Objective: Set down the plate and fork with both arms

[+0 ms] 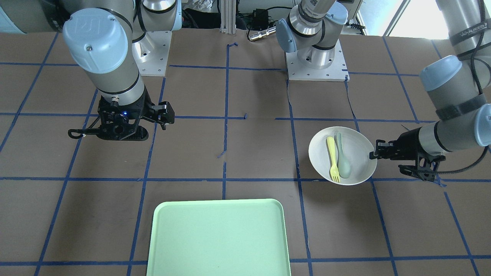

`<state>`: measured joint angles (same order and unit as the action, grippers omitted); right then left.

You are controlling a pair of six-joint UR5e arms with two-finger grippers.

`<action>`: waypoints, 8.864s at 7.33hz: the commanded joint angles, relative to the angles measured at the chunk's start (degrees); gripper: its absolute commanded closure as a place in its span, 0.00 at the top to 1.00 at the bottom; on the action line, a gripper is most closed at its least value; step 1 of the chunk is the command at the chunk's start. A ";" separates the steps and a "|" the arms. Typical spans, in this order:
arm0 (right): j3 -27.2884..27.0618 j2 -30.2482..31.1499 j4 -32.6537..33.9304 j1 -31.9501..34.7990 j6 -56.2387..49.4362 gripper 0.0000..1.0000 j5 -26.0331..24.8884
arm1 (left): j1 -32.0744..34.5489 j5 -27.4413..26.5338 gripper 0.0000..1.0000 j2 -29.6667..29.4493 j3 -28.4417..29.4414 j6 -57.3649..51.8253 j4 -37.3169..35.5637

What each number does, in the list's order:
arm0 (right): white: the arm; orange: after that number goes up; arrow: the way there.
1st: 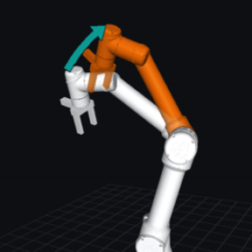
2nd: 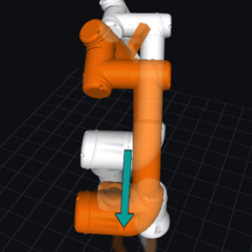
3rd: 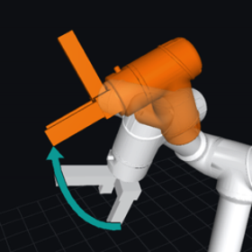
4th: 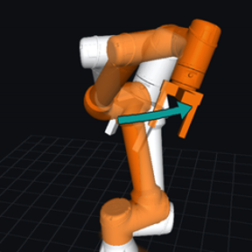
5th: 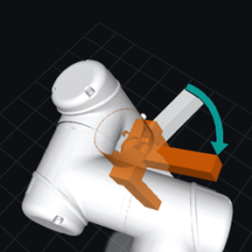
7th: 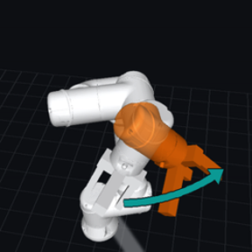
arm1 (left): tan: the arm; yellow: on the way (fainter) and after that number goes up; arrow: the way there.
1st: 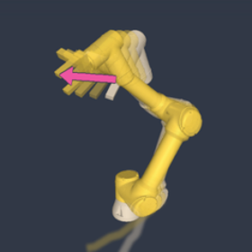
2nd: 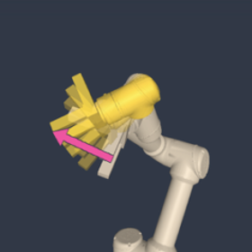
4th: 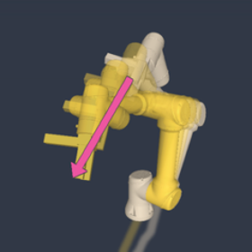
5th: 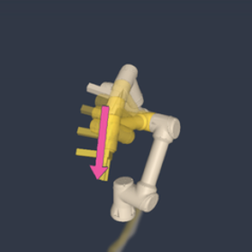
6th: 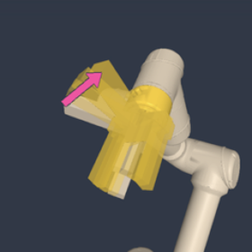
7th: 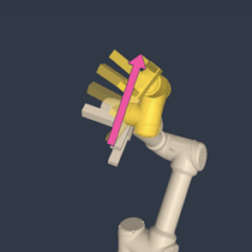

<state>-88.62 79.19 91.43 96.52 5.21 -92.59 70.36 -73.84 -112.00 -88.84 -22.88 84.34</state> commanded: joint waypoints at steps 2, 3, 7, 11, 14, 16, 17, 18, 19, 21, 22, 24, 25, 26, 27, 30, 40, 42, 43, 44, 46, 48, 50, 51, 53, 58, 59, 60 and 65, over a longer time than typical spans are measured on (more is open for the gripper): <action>0.02 0.00 0.32 -0.28 0.15 1.00 0.56 | 12.50 6.49 0.00 -12.23 15.40 16.70 -3.81; -0.06 0.00 0.76 -0.28 0.24 1.00 0.65 | 15.22 7.04 0.00 -16.46 19.28 19.34 -5.57; -0.06 -0.79 0.85 -0.28 0.24 1.00 0.83 | 22.54 8.54 0.00 -26.16 26.35 24.37 -8.31; 0.02 -1.05 2.07 -0.28 -0.02 1.00 0.65 | 24.83 8.63 0.31 -29.32 25.65 24.46 -15.23; 1.07 -4.64 13.88 -0.28 0.06 1.00 0.74 | 24.57 7.67 1.00 -25.13 24.16 24.55 -14.39; 4.48 -11.82 26.74 -0.11 0.76 1.00 0.83 | 22.12 -3.87 1.00 -18.21 21.80 22.02 -6.08; 8.42 -15.69 27.30 0.41 1.81 0.96 1.96 | 21.41 -8.20 1.00 -14.69 19.69 20.43 -2.20; 11.85 -19.65 27.39 1.38 3.21 0.67 3.10 | 20.71 -9.47 1.00 -12.04 17.15 20.24 -1.90; 13.98 -24.04 29.05 2.78 3.32 0.67 3.64 | 19.92 -9.48 1.00 -10.28 15.38 20.24 -1.99; 16.19 -28.72 31.60 3.93 5.85 0.55 3.82 | 19.21 -9.39 1.00 -9.03 13.18 20.07 -2.42; 16.20 -30.57 34.66 4.54 6.47 0.56 4.43 | 19.21 -9.30 1.00 -9.03 12.65 20.07 -2.69; 16.20 -32.60 35.48 4.90 6.92 0.55 5.93 | 19.12 -9.48 1.00 -9.11 12.55 20.07 -2.69; 16.20 -33.56 35.39 4.90 6.92 0.55 5.93 | 19.12 -9.48 1.00 -9.20 12.47 19.81 -2.69; 16.11 -33.75 35.39 4.99 6.92 0.55 6.27 | 19.12 -9.48 1.00 -9.12 11.77 19.80 -2.86; 16.11 -33.84 35.39 4.99 7.01 0.56 6.45 | 19.12 -9.48 1.00 -9.12 11.41 19.54 -3.21; 16.20 -35.24 35.39 5.08 6.92 0.56 6.72 | 19.12 -9.57 1.00 -8.50 11.32 19.36 -3.13; 16.20 -29.36 31.81 4.12 6.14 0.00 7.85 | 19.03 -9.57 1.00 -7.71 11.32 19.36 -3.04; 15.24 -26.99 28.39 0.18 -0.24 0.00 9.79 | 18.59 -9.57 1.00 -7.54 11.32 19.36 -2.95; 13.92 -27.07 27.23 -2.45 -3.16 0.00 11.01 | 18.59 -9.57 1.00 -7.45 11.23 19.36 -2.69; 11.82 -27.33 27.65 -3.18 -3.80 0.00 13.98 | 18.68 -9.57 1.00 -7.27 11.15 19.45 -2.43; 11.89 -29.42 28.88 -3.36 -3.80 0.00 14.63 | 18.77 -9.57 1.00 -6.83 10.01 19.45 -2.43; 11.89 -31.63 31.08 -3.27 -3.80 0.28 14.54 | 18.85 -9.48 1.00 -6.74 9.92 19.45 -2.43; 11.98 -30.94 31.00 -3.36 -3.98 1.00 14.36 | 18.94 -9.48 1.00 -6.74 9.83 19.45 -2.43; 11.98 -30.15 30.56 -3.36 -3.72 1.00 13.75 | 19.12 -9.57 1.00 -6.66 9.83 19.45 -2.43; 11.62 -23.76 22.36 -3.27 -3.71 1.00 10.09 | 19.47 -9.57 1.00 -5.00 9.91 19.54 -0.51; 11.01 -5.83 -3.07 -2.49 -3.19 1.00 1.62 | 19.29 -10.44 1.00 3.53 9.48 24.46 4.07; 10.75 -4.58 -7.28 -1.09 -2.84 1.00 1.45 | 19.55 -14.10 1.00 4.67 8.95 24.55 4.77; 10.31 -3.79 -7.50 0.66 -2.31 1.00 1.36 | 19.56 -15.62 1.00 6.16 8.51 24.81 4.61; 9.60 -1.67 -7.50 1.91 0.24 1.00 2.15 | 19.91 -14.75 1.00 9.51 3.15 26.75 -0.93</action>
<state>-78.91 77.27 83.92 98.43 5.47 -90.43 90.22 -88.63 -103.12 -84.49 3.91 84.56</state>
